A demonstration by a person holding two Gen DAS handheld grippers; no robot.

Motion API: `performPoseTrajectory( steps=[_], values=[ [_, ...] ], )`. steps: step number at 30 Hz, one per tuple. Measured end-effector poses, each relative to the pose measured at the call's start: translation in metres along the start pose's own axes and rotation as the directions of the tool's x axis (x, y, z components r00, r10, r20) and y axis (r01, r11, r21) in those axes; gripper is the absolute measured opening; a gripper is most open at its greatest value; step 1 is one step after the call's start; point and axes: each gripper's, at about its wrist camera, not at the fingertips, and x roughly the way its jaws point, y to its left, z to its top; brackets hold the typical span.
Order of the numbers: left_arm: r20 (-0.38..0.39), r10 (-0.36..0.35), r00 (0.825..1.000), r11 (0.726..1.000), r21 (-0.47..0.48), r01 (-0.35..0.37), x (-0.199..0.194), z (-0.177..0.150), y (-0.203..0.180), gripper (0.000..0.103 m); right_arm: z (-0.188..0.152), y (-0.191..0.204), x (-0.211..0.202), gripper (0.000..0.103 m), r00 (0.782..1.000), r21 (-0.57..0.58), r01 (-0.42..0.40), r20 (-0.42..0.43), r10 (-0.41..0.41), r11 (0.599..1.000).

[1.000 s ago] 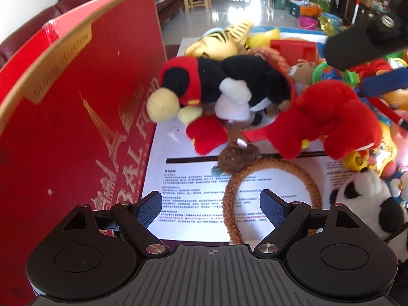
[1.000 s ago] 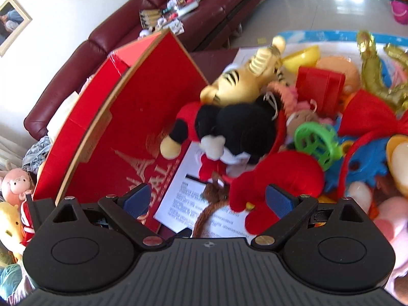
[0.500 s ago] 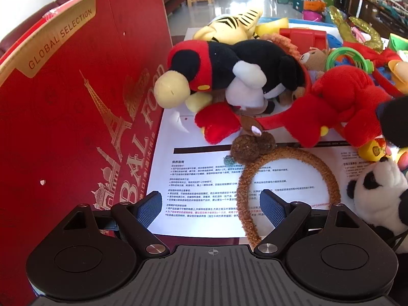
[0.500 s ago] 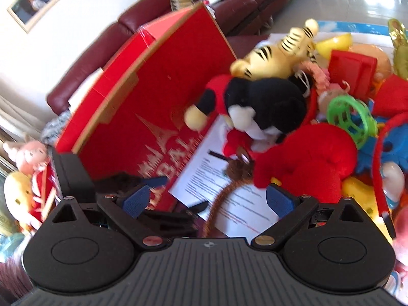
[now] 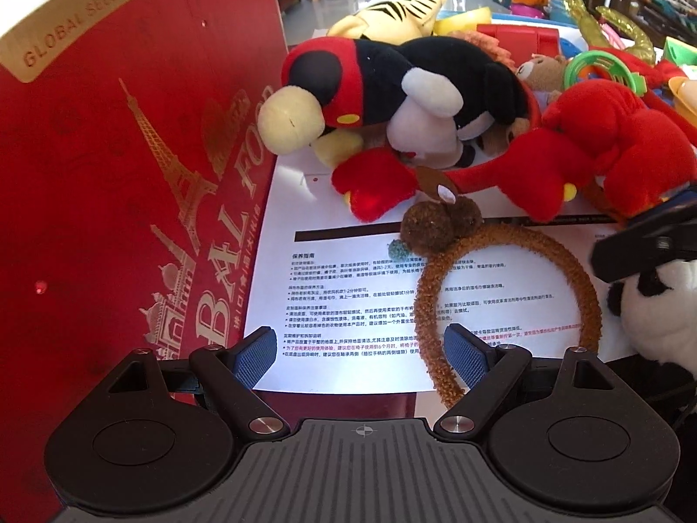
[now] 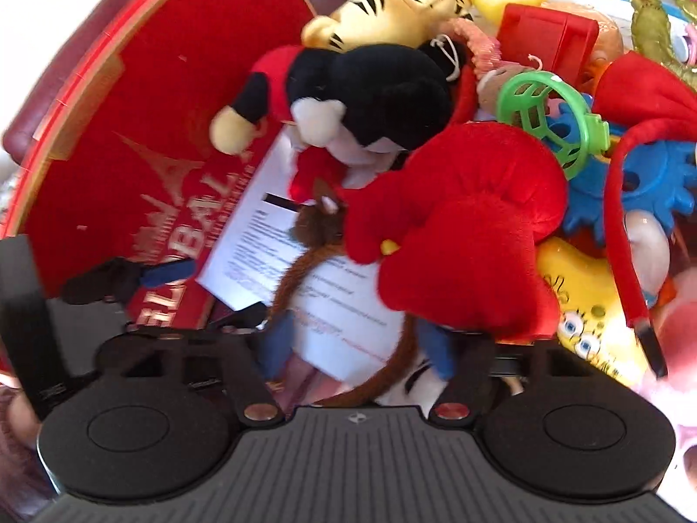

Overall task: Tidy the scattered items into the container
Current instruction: 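Move both tools back over the toy heap toward the brown headband, then close left tool on the brown furry headband while right tool grips it too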

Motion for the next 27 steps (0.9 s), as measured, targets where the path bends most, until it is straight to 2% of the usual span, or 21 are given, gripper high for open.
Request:
performPoseTrajectory(
  steps=[3,9,12,16,20,21,22,25,27],
  values=[
    [-0.003,-0.004,1.0,1.0,0.002,0.004,0.004,0.001,0.001,0.091,0.001,-0.002,0.012,0.061,1.0,-0.005,0.002,-0.013,-0.002,1.0],
    [-0.024,-0.029,0.999,0.999,-0.044,0.028,0.016,0.005,0.006,0.091,-0.005,0.005,0.025,0.062,0.997,-0.064,0.079,-0.002,-0.079,0.995],
    [-0.011,-0.052,0.999,0.997,-0.049,0.052,0.019,0.007,0.005,0.088,-0.005,0.006,0.025,0.062,0.998,-0.072,0.07,0.012,-0.069,0.995],
    [0.002,-0.065,0.998,0.998,-0.005,0.065,0.025,0.01,-0.003,0.085,-0.004,0.006,0.024,0.062,0.998,-0.09,0.054,0.017,-0.053,0.994],
    [-0.012,-0.06,0.998,0.998,0.01,0.06,0.033,0.013,-0.01,0.075,-0.004,0.005,0.024,0.063,0.999,-0.087,0.049,0.006,-0.049,0.995],
    [-0.01,-0.064,0.998,0.998,0.001,0.064,0.034,0.014,-0.009,0.066,-0.004,0.005,0.023,0.064,0.999,-0.087,0.049,0.003,-0.049,0.995],
    [-0.01,-0.065,0.998,0.998,-0.007,0.065,0.034,0.015,-0.008,0.063,-0.003,0.006,0.023,0.064,0.999,-0.087,0.046,0.001,-0.046,0.995],
    [-0.019,-0.072,0.997,0.995,-0.064,0.07,0.035,0.017,0.002,0.042,-0.003,0.009,0.019,0.065,0.999,-0.089,0.032,-0.004,-0.032,0.996],
    [-0.023,-0.035,0.999,0.994,-0.104,0.033,0.034,0.017,0.01,0.026,-0.002,0.013,0.016,0.066,1.0,-0.099,0.019,-0.002,-0.019,0.995]
  ],
)
